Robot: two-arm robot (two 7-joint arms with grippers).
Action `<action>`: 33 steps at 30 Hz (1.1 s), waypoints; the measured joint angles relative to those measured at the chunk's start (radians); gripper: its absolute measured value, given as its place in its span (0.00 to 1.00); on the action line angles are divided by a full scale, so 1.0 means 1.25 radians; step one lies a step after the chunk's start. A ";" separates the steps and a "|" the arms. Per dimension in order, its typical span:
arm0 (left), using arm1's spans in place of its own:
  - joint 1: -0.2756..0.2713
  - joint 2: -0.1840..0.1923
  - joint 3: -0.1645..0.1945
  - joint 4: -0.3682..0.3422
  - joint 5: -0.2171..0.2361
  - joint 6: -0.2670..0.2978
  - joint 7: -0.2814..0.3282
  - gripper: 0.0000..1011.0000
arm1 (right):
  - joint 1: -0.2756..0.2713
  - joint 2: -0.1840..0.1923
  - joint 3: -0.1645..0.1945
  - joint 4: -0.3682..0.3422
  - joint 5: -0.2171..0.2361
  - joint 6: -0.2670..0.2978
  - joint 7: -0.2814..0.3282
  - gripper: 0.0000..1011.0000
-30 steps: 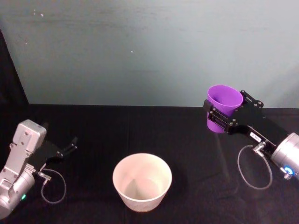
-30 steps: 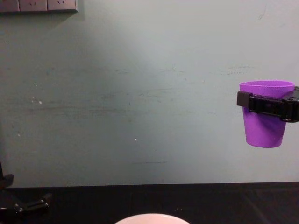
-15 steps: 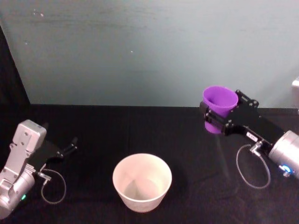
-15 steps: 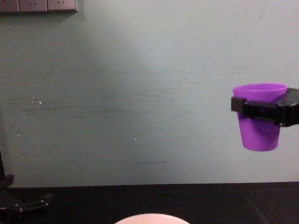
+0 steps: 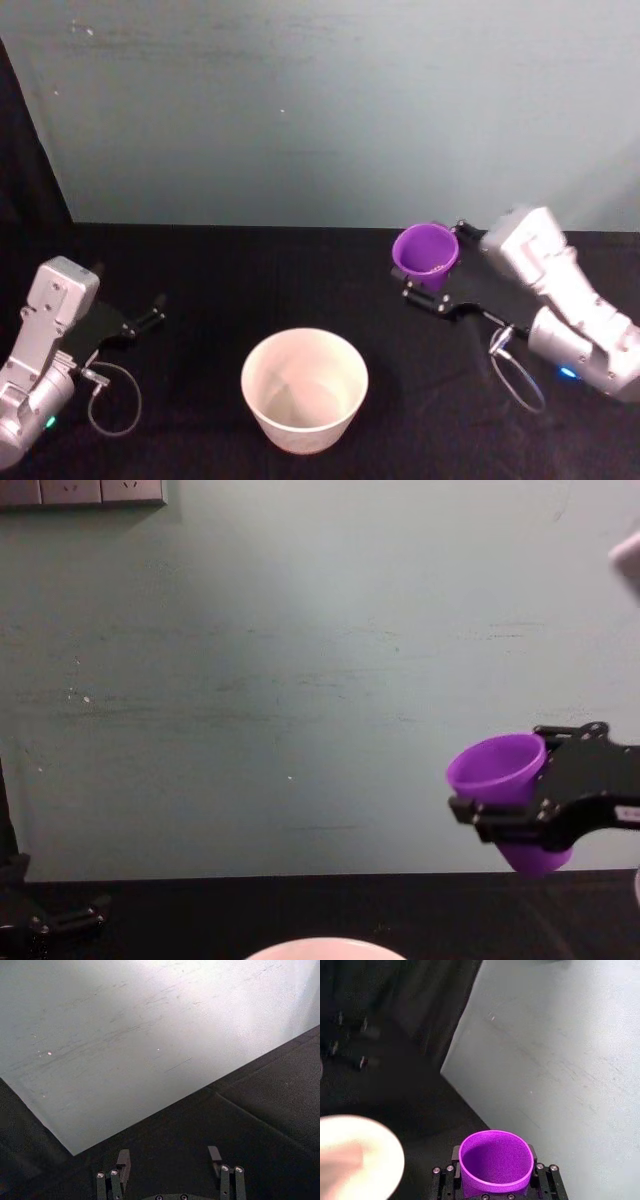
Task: Pick up the cup and pour the mung beans from the cup into the bowl.
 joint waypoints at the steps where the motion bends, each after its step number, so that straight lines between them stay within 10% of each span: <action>1: 0.000 0.000 0.000 0.000 0.000 0.000 0.000 0.99 | 0.005 0.002 -0.009 -0.001 -0.020 0.004 -0.001 0.73; 10: 0.000 0.000 0.000 0.000 0.000 0.000 0.000 0.99 | 0.063 0.026 -0.118 -0.024 -0.236 0.046 0.010 0.73; 33: 0.000 0.000 0.000 0.000 0.000 0.000 0.000 0.99 | 0.145 0.025 -0.265 -0.035 -0.529 0.065 0.100 0.73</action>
